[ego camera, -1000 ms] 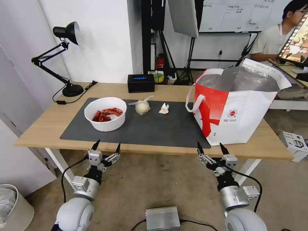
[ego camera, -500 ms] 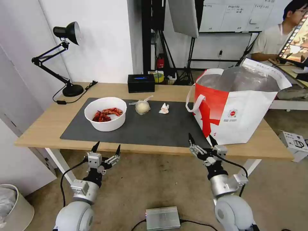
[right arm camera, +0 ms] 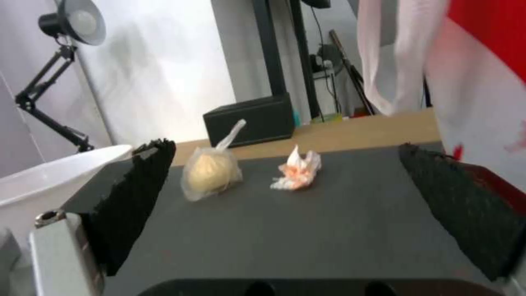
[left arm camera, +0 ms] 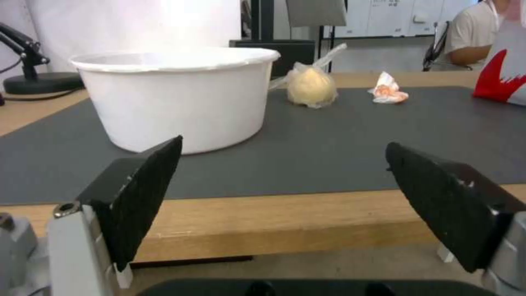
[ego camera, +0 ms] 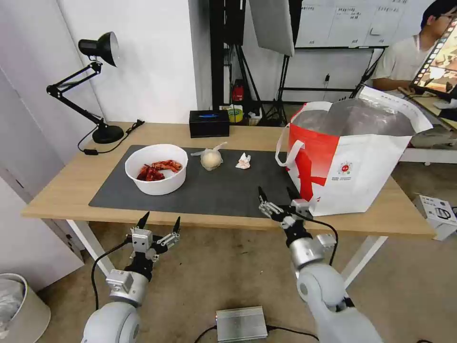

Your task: Pick up the trash from the table and place it into the takeout bag.

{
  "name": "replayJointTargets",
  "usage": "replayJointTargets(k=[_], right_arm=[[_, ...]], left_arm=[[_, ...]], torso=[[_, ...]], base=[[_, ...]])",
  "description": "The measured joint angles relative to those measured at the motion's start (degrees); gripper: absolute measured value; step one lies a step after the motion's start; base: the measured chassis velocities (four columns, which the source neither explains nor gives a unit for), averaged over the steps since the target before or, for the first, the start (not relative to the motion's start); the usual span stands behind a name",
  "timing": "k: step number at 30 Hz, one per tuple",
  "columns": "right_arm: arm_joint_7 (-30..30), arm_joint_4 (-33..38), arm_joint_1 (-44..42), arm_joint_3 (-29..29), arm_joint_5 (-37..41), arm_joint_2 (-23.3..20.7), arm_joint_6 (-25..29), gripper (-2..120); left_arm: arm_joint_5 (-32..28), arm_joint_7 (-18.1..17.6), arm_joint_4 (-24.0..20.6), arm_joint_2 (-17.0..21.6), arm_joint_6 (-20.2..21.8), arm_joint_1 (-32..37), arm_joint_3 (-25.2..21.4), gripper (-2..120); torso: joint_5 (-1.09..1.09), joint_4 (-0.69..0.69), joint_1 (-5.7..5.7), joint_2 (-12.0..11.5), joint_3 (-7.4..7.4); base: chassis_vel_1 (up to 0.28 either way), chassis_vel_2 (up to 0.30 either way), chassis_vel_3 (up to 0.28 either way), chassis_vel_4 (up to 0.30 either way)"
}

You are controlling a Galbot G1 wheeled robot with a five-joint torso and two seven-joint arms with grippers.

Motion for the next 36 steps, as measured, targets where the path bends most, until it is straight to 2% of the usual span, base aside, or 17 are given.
replayJointTargets(k=[6,15,21,30,36], right_arm=[[2.5,-6.8,8.5,-3.4,1.9,-0.9,-0.5,100],[4.7,-17.7,18.7,-7.5,2.3,0.4,-0.3,100],[6.3,-21.1,23.1,-9.3,2.4,0.8,-1.0,100],[9.7,-28.4,32.0,-14.1,3.7,0.8,-4.4,100],[14.1,-34.2,38.9,-19.1,7.0,1.3,-9.4,100]], left_arm=[[0.1,0.0,0.0,-0.6,-0.2,0.1,-0.1,100],[0.0,0.7,0.4,-1.1,-0.9,0.8,-1.4,100],[-0.1,1.3,0.6,-1.3,-1.4,1.3,-2.0,100],[-0.2,1.4,0.6,-1.6,-1.7,1.4,-2.1,100],[-0.3,1.5,0.6,-2.0,-2.0,1.4,-2.3,100]], torso=[[0.00,0.00,0.00,0.0,0.00],[0.00,0.00,0.00,0.0,0.00],[0.00,0.00,0.00,0.0,0.00],[0.00,0.00,0.00,0.0,0.00],[-0.01,0.00,0.00,0.0,0.00]], base=[[0.000,0.000,0.000,0.000],[0.000,0.000,0.000,0.000],[0.000,0.000,0.000,0.000],[0.000,0.000,0.000,0.000],[0.000,0.000,0.000,0.000]])
